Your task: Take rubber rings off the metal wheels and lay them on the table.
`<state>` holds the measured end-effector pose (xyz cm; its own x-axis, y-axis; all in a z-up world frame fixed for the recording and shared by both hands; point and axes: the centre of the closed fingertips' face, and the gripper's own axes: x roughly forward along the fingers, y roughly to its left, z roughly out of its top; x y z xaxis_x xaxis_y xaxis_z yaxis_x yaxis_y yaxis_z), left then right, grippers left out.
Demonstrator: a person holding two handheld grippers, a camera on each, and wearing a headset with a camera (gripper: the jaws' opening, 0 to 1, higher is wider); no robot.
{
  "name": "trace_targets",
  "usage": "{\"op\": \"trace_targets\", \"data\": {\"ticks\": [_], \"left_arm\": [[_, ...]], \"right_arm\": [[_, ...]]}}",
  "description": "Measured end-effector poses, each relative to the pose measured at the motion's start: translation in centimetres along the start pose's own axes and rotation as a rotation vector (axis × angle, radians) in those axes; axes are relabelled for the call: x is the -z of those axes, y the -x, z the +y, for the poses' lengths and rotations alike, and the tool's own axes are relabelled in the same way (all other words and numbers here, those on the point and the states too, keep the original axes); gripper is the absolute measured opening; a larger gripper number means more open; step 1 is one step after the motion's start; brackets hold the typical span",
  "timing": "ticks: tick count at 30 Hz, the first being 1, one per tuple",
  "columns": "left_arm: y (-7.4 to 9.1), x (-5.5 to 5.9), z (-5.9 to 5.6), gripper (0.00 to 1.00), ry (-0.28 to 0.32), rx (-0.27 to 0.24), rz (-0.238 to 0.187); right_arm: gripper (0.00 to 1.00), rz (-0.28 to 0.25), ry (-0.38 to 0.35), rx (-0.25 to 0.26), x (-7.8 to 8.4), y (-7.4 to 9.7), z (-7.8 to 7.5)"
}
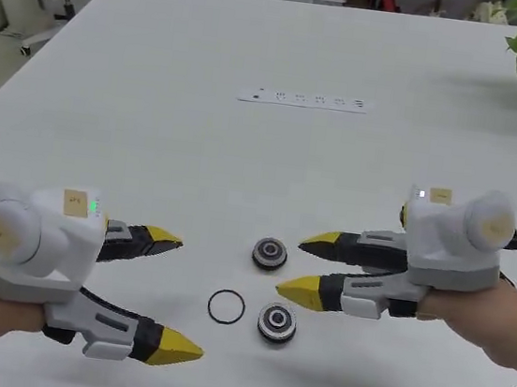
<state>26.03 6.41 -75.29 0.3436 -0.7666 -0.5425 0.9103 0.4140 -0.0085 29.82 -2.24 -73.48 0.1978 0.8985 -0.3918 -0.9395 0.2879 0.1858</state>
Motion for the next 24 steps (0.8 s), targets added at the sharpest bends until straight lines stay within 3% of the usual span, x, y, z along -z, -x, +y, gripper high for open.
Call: {"op": "trace_targets", "data": {"ticks": [12,24], "left_arm": [[-1.3,-1.3,-0.6,0.78,-0.008,0.031,0.006],[-2.8,-1.5,-1.0,0.73,-0.014,0.064,0.019]], "right_arm": [[0.4,0.007,0.003,0.006,1.5,0.9,0.1],[0.38,0.028,0.0,-0.011,3.1,0.4,0.6]]}}
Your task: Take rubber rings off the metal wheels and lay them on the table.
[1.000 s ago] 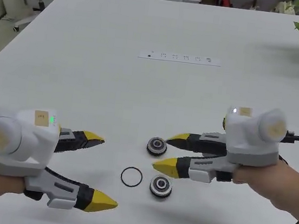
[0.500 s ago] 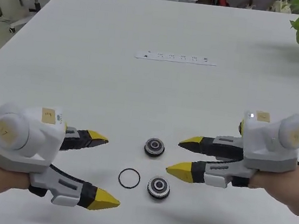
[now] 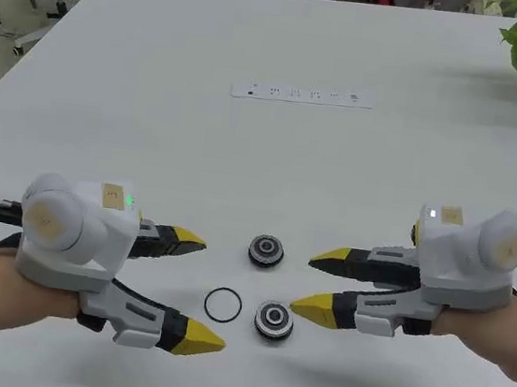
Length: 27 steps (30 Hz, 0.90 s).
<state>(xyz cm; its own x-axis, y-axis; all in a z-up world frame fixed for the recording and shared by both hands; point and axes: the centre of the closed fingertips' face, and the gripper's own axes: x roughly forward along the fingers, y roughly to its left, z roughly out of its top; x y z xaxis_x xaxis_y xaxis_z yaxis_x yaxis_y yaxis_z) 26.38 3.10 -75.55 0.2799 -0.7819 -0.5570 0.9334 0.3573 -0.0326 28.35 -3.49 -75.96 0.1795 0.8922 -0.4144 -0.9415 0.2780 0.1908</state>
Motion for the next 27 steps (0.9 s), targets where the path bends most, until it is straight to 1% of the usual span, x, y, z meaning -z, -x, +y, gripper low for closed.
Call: {"op": "trace_targets", "data": {"ticks": [3,6,10,18,22,27], "left_arm": [[-0.2,0.0,0.0,0.72,-0.002,0.004,0.004],[-0.5,0.0,0.1,0.7,0.011,0.014,0.004],[-0.9,0.4,-0.1,0.67,0.011,0.026,0.022],[-1.8,0.6,-0.1,0.64,0.021,0.042,0.023],[-2.2,0.6,-0.3,0.63,0.02,0.052,0.027],[-2.6,0.6,-0.6,0.61,0.02,0.062,0.028]], "right_arm": [[0.36,0.01,0.004,-0.009,0.7,-0.2,0.0],[0.36,0.019,0.002,-0.012,1.2,-0.4,-0.1],[0.34,0.027,0.006,-0.02,1.6,-0.5,-0.1],[0.3,0.06,0.015,-0.036,3.3,-1.0,0.2],[0.28,0.074,0.025,-0.042,3.9,-1.2,0.3],[0.26,0.084,0.037,-0.042,4.2,-1.4,0.4]]}}
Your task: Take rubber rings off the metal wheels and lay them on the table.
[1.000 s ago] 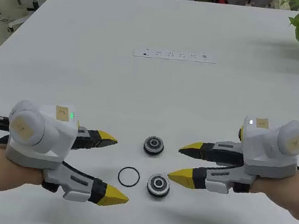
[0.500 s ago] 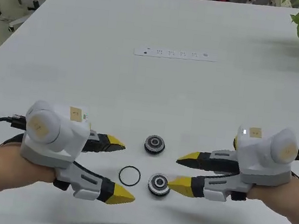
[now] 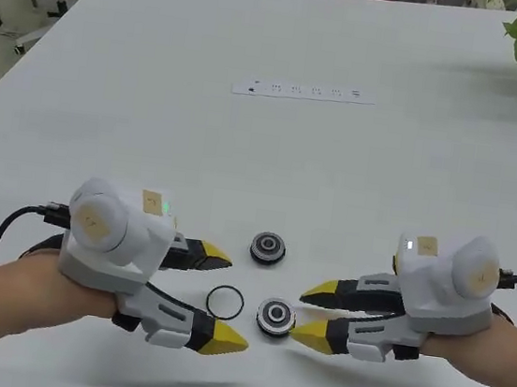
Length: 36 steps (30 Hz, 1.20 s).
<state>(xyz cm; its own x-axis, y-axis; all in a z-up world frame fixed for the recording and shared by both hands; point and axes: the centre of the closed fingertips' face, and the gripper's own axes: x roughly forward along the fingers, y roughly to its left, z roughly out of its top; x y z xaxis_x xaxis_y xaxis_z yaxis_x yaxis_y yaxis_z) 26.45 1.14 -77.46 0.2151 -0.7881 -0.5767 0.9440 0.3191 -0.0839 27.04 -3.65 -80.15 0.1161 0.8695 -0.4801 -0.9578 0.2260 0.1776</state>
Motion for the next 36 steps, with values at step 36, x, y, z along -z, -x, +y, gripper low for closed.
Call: {"op": "trace_targets", "data": {"ticks": [36], "left_arm": [[-3.4,-0.7,-0.7,0.4,0.004,0.041,0.008]], "right_arm": [[0.12,0.0,-0.006,0.014,1.4,-0.6,-0.4]]}}
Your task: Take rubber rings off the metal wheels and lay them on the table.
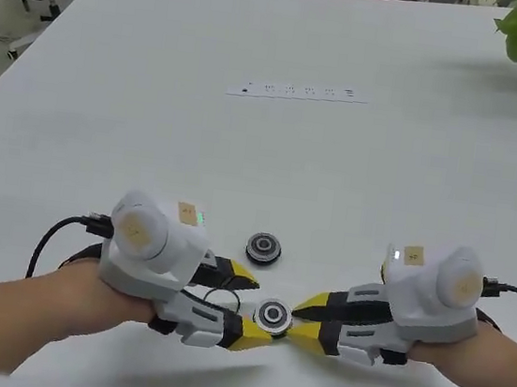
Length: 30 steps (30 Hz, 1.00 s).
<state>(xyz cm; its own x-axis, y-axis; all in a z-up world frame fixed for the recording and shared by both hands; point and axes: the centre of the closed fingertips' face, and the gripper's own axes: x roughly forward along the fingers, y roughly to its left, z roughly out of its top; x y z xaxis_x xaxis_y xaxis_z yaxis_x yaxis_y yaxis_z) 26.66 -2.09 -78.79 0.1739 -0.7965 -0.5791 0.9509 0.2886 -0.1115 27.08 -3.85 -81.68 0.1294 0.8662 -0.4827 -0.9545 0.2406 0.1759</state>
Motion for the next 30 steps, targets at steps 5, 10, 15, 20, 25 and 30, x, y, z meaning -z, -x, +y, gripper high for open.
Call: {"op": "trace_targets", "data": {"ticks": [5,10,15,20,25,30], "left_arm": [[-0.4,0.1,-0.1,0.33,-0.007,0.001,0.006],[-0.7,0.1,0.2,0.24,-0.017,-0.01,0.01],[-1.0,0.2,0.0,0.18,-0.039,-0.01,0.016],[-1.2,0.2,0.0,0.16,-0.077,-0.024,0.021],[-1.6,0.4,0.2,0.15,-0.123,-0.047,0.039],[-1.7,0.4,0.5,0.13,-0.106,-0.063,0.027]], "right_arm": [[0.12,-0.007,-0.006,0.001,-0.1,-0.1,0.3],[0.12,-0.011,-0.009,0.001,-0.2,-0.1,0.4],[0.12,-0.014,-0.012,0.003,-0.2,0.0,0.3],[0.11,-0.02,-0.017,0.003,-0.3,-0.1,0.3],[0.11,-0.026,-0.024,-0.002,-0.4,-0.1,0.3],[0.1,-0.033,-0.047,-0.005,-0.4,-0.1,0.8]]}}
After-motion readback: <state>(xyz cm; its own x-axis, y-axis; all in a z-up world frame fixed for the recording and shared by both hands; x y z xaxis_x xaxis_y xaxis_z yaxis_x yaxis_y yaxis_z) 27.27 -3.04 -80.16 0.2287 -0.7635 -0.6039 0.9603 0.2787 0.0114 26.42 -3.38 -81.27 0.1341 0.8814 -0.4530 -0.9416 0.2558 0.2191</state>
